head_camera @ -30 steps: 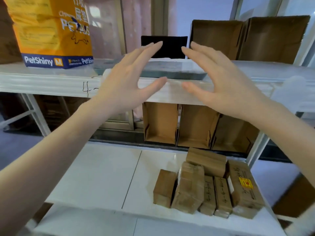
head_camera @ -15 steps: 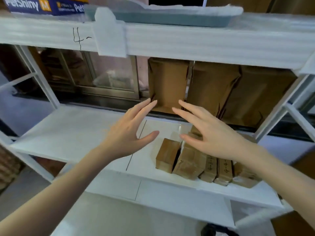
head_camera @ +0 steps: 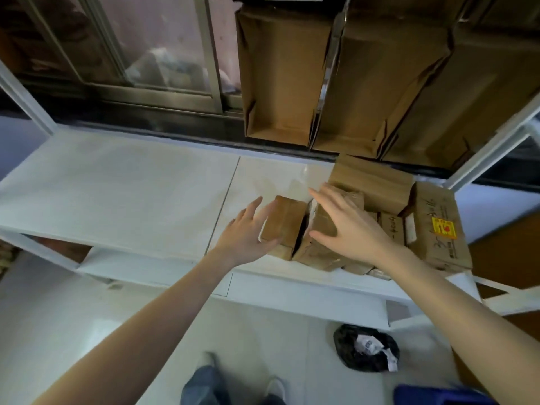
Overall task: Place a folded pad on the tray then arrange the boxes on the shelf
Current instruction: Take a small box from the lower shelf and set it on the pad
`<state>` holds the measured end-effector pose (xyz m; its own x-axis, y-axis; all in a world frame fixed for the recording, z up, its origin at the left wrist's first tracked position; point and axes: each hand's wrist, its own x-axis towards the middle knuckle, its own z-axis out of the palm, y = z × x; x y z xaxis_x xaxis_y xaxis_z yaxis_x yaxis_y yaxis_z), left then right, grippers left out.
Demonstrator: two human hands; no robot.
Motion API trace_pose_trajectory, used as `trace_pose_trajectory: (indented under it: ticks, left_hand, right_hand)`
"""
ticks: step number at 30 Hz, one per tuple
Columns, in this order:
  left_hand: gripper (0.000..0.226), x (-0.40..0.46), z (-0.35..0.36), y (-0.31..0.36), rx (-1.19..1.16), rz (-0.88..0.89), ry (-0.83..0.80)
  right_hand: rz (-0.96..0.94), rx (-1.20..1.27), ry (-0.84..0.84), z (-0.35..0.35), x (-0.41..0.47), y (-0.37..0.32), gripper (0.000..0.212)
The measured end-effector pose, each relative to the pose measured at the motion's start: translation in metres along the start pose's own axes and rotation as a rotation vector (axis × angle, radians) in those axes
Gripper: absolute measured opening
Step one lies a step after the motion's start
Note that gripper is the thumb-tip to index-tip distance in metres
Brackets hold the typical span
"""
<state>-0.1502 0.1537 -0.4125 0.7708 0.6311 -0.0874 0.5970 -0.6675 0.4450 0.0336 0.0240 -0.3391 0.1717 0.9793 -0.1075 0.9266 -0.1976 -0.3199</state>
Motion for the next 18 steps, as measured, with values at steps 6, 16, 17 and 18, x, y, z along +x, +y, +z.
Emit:
trace_pose_trajectory:
  ticks: [6,16,17,18]
  left_hand:
    - [0.086,0.036,0.036,0.007,-0.033,-0.168,-0.145]
    - [0.096,0.074,0.061,0.027,0.09,-0.205,-0.131]
    - [0.096,0.074,0.063,0.027,0.103,-0.214,-0.139]
    - [0.095,0.074,0.064,0.027,0.117,-0.23,-0.149]
  right_hand:
    - [0.058,0.003,-0.05,0.023,0.005,0.01,0.078]
    - [0.073,-0.008,-0.073,0.025,0.01,0.013,0.079]
    - [0.072,-0.007,-0.074,0.026,0.011,0.014,0.079]
    - [0.069,-0.007,-0.074,0.026,0.011,0.015,0.079]
